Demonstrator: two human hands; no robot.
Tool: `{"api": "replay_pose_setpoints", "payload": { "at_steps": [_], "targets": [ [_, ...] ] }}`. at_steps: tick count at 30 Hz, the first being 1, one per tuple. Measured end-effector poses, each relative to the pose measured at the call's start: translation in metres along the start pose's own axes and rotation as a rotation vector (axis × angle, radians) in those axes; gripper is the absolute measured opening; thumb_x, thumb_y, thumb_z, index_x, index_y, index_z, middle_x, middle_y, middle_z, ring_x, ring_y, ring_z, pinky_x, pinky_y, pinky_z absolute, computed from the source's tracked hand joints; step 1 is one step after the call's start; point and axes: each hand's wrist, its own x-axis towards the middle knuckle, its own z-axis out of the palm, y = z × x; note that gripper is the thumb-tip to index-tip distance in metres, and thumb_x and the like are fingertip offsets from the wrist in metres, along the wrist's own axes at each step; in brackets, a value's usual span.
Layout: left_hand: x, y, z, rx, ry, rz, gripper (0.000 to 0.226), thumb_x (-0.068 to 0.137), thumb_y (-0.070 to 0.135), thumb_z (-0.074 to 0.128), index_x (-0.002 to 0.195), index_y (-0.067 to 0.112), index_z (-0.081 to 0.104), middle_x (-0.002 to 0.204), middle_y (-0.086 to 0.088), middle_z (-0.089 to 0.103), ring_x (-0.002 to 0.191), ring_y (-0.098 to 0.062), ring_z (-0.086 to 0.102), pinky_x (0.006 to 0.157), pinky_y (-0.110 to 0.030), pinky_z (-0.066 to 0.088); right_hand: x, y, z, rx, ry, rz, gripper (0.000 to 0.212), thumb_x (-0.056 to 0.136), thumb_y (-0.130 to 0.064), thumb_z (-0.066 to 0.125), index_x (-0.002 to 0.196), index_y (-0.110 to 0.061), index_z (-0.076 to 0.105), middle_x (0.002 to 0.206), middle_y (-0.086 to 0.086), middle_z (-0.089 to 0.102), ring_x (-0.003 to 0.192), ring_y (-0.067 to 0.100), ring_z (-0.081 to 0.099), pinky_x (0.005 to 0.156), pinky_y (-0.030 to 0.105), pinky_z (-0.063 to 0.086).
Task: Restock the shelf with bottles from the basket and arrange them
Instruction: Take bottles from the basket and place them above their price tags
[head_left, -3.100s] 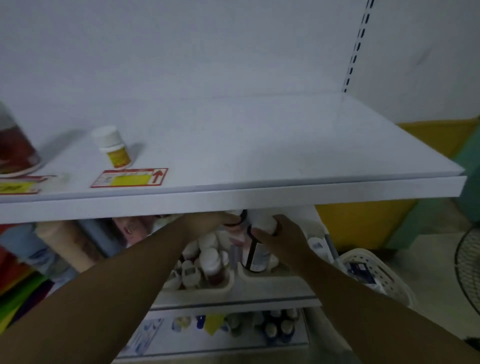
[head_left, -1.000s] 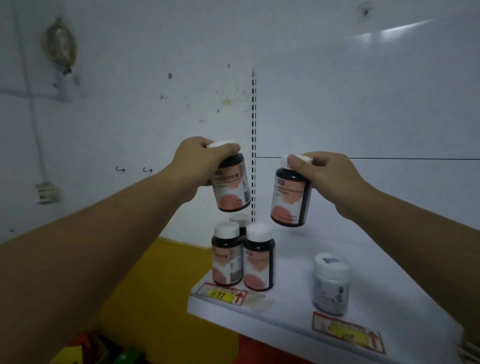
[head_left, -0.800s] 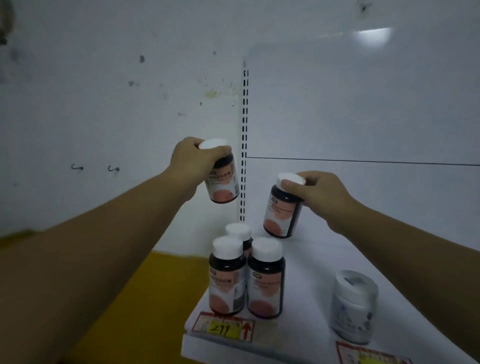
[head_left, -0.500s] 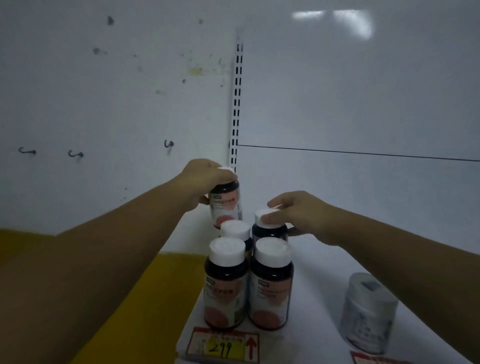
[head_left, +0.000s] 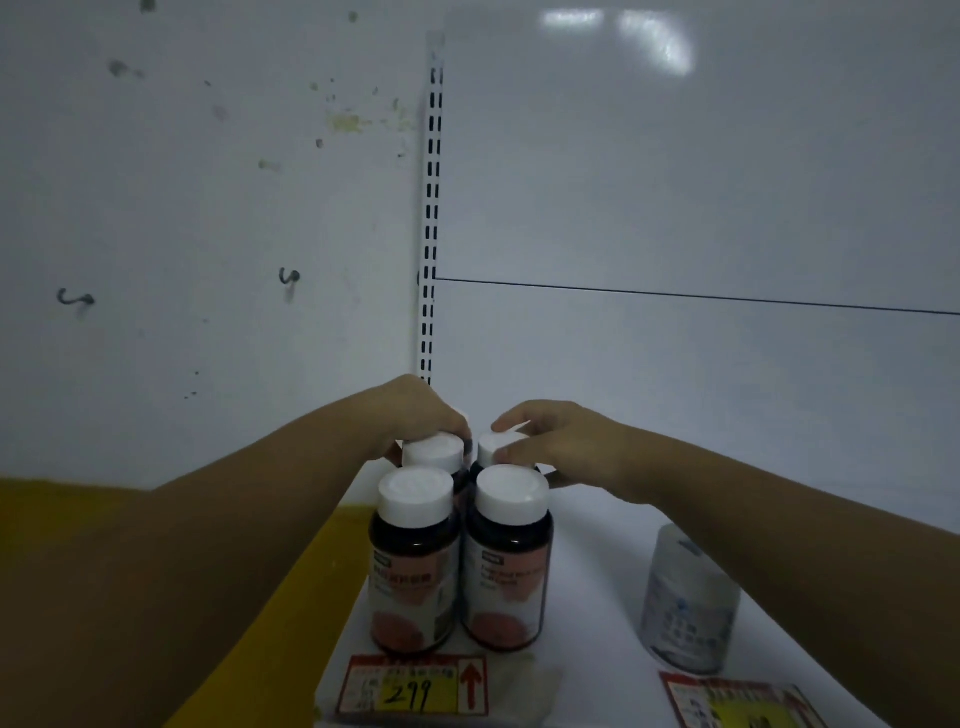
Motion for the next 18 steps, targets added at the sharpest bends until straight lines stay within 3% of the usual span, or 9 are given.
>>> {"api": "replay_pose_setpoints", "payload": {
  "at_steps": [4, 8, 10, 11, 13, 18],
  "targets": [
    [0.006, -0.001, -0.004, 0.055, -0.02, 0.014, 0.054, 0.073, 0.043, 0.071, 0.113, 0.008, 0.059, 0.115, -0.009, 0.06, 0.101, -0.03, 0.059, 0.083, -0.038, 0.053, -0.004, 0.0, -0.002, -0.068, 0.114, -0.098, 0.045, 0.086, -0.039, 0.062, 0.129, -0.031, 0.051, 0.136, -0.003, 0.05, 0.119, 0.017, 0.053, 0.098, 0.029, 0.044],
    [-0.005, 0.019, -0.016, 0.174, 0.085, 0.284, 0.039, 0.095, 0.048, 0.037, 0.111, 0.018, 0.055, 0.107, 0.005, 0.047, 0.104, -0.015, 0.051, 0.084, -0.027, 0.035, -0.019, 0.004, -0.032, -0.656, 0.297, -0.212, 0.058, 0.092, -0.051, 0.045, 0.145, -0.034, 0.028, 0.157, -0.006, 0.022, 0.144, 0.014, 0.022, 0.113, 0.03, 0.022],
    [-0.017, 0.037, -0.02, 0.393, 0.109, 0.429, 0.05, 0.095, 0.052, 0.032, 0.132, 0.02, 0.045, 0.137, 0.001, 0.045, 0.133, -0.016, 0.037, 0.105, -0.032, 0.03, -0.033, 0.009, -0.058, -0.994, 0.279, -0.152, 0.065, 0.093, -0.054, 0.037, 0.149, -0.029, 0.017, 0.161, -0.001, 0.008, 0.148, 0.017, 0.005, 0.118, 0.036, 0.01],
    [-0.023, 0.047, -0.019, 0.53, 0.103, 0.473, 0.057, 0.095, 0.054, 0.031, 0.141, 0.022, 0.035, 0.152, 0.002, 0.032, 0.144, -0.015, 0.02, 0.114, -0.036, 0.021, -0.041, 0.011, -0.071, -1.096, 0.268, -0.114, 0.067, 0.093, -0.055, 0.035, 0.15, -0.026, 0.014, 0.161, 0.001, 0.004, 0.148, 0.018, 0.001, 0.119, 0.038, 0.007],
    [-0.036, 0.07, -0.008, 0.702, 0.06, 0.517, 0.065, 0.093, 0.058, 0.027, 0.148, 0.023, 0.022, 0.159, 0.005, 0.014, 0.147, -0.011, 0.0, 0.12, -0.038, 0.007, -0.064, 0.016, -0.092, -1.128, 0.285, -0.043, 0.07, 0.093, -0.056, 0.033, 0.15, -0.021, 0.012, 0.161, 0.003, 0.003, 0.148, 0.018, -0.001, 0.12, 0.041, 0.006],
    [-0.083, 0.13, 0.05, 0.789, 0.021, 0.627, 0.07, 0.092, 0.06, 0.023, 0.151, 0.025, 0.01, 0.161, 0.001, -0.002, 0.147, -0.015, -0.008, 0.12, -0.042, 0.0, -0.152, 0.035, -0.127, -1.134, 0.374, -0.006, 0.071, 0.093, -0.055, 0.034, 0.15, -0.019, 0.014, 0.161, 0.004, 0.006, 0.148, 0.019, 0.0, 0.12, 0.04, 0.006]
  ]
}}
